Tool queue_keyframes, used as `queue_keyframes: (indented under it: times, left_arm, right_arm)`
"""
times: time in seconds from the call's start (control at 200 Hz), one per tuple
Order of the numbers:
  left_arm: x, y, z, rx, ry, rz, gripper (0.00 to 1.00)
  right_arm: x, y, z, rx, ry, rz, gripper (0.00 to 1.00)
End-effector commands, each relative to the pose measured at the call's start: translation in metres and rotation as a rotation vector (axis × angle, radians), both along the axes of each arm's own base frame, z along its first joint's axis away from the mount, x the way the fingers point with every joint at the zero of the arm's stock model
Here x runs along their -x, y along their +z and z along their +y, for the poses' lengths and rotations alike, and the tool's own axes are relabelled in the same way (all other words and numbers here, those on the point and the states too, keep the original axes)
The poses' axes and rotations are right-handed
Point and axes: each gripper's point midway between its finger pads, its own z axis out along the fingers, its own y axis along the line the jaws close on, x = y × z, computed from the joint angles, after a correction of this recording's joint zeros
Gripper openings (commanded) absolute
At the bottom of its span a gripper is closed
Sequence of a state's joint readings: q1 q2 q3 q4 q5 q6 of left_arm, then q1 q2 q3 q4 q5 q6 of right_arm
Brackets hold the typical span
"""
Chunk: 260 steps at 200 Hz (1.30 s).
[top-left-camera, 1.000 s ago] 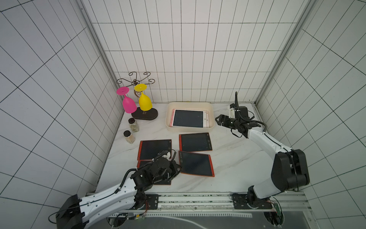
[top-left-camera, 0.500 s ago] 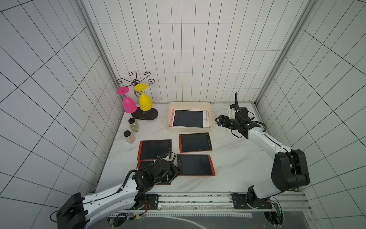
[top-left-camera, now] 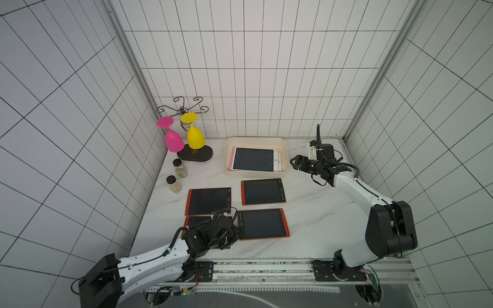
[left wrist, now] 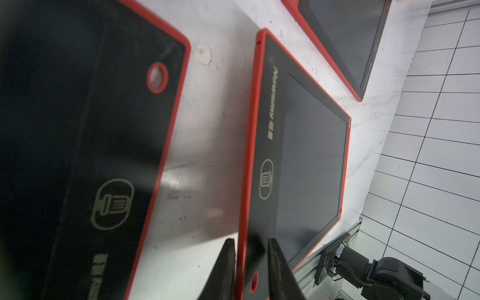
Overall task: Take out the writing tablet from the storage box
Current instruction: Place the writing tablet at the center of the board, then pick up the writing tablet from the storage box.
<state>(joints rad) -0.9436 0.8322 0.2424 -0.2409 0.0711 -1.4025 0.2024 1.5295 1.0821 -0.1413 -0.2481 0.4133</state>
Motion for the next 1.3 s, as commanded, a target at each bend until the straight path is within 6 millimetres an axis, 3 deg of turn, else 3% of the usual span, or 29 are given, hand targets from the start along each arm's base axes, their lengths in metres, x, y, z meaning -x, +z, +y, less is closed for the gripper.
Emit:
queue_keyframes:
  times: [0.0, 0.33, 0.49, 0.64, 0.795, 0.89, 0.985, 1.125, 1.295]
  left_arm:
    - [-0.003, 0.003, -0.001, -0.002, -0.001, -0.023, 0.25]
    - [-0.005, 0.004, -0.002, -0.012, -0.007, -0.035, 0.28]
    - [-0.013, 0.02, -0.002, -0.04, -0.01, -0.089, 0.32]
    - [-0.025, 0.046, -0.004, -0.074, -0.025, -0.168, 0.45]
    - [-0.044, 0.078, 0.0, -0.148, -0.016, -0.292, 0.78]
    - [-0.062, 0.107, 0.01, -0.224, -0.006, -0.381, 0.97]
    - [-0.089, 0.131, 0.024, -0.286, -0.007, -0.423, 0.97]
    - [-0.139, 0.158, 0.052, -0.337, 0.007, -0.454, 0.97]
    - [-0.207, 0.182, 0.079, -0.462, -0.023, -0.484, 0.97]
  right_arm:
    - [0.008, -0.005, -0.004, 0.01, 0.007, 0.004, 0.81]
    - [0.008, -0.005, -0.005, 0.01, 0.005, 0.004, 0.81]
    - [0.008, -0.005, -0.006, 0.015, 0.004, 0.002, 0.81]
    - [0.008, -0.005, -0.007, 0.021, 0.0, 0.004, 0.81]
    - [0.004, 0.001, -0.012, 0.041, -0.032, 0.006, 0.92]
    - [-0.002, 0.011, -0.014, 0.072, -0.062, 0.006, 0.98]
    - [-0.012, 0.021, -0.008, 0.126, -0.07, -0.003, 0.98]
    - [-0.032, 0.035, 0.016, 0.14, -0.048, -0.035, 0.98]
    - [-0.055, 0.028, 0.049, 0.151, -0.004, -0.018, 0.98]
